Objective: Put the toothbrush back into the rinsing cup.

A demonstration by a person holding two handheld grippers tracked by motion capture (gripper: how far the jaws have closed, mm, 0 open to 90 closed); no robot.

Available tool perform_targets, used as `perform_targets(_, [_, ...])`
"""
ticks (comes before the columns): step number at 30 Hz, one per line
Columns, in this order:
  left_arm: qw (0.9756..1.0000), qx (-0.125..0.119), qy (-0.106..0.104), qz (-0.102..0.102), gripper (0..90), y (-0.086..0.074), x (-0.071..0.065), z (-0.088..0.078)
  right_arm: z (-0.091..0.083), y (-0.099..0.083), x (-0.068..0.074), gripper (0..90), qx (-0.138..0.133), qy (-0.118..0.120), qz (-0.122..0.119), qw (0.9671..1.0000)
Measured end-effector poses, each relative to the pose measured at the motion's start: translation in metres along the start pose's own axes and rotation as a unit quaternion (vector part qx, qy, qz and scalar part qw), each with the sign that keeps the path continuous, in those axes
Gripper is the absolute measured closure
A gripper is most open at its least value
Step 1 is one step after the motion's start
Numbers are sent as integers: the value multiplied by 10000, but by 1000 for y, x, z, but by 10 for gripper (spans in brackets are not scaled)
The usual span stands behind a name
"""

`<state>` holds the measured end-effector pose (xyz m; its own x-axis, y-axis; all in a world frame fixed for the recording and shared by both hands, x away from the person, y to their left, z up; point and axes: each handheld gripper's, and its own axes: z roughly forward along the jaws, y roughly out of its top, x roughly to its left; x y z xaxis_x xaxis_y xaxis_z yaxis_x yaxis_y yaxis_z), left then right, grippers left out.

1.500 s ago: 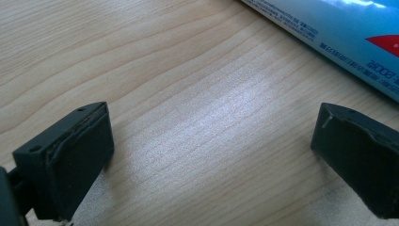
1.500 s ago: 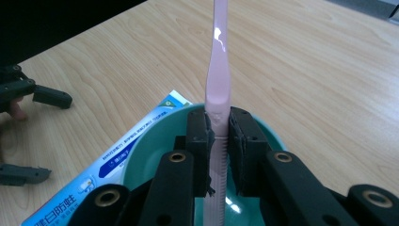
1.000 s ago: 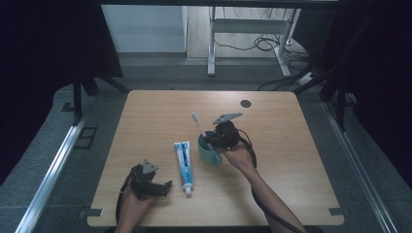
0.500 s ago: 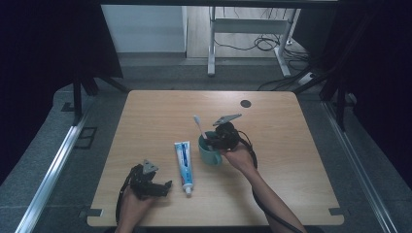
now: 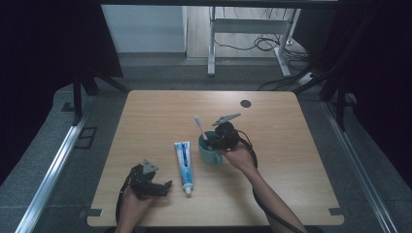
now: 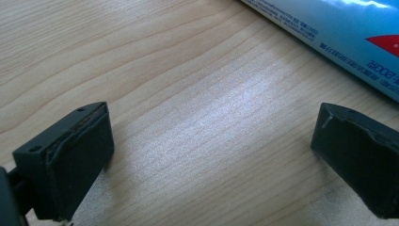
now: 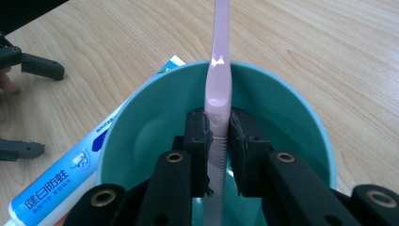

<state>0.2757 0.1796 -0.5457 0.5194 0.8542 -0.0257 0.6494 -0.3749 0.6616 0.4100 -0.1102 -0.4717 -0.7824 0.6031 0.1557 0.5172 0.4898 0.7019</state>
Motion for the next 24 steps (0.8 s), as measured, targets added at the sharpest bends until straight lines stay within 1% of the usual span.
perform_targets(4, [10000, -1, 0, 0, 0, 0, 0, 0, 0, 0, 0, 748, 18, -12, -7, 10000])
perform_targets(13, [10000, -4, -3, -4, 0, 0, 0, 0, -4, 2, 3, 692, -41, -91, -133, 9999])
perform_targets(20, [10000, -5, -4, -5, 0, 0, 0, 0, -11, 5, 7, 614, -113, -121, -234, 9996])
perform_targets(24, [10000, -4, -4, -4, 0, 0, 0, 0, -14, 7, 8, 569, -109, -110, -312, 9994])
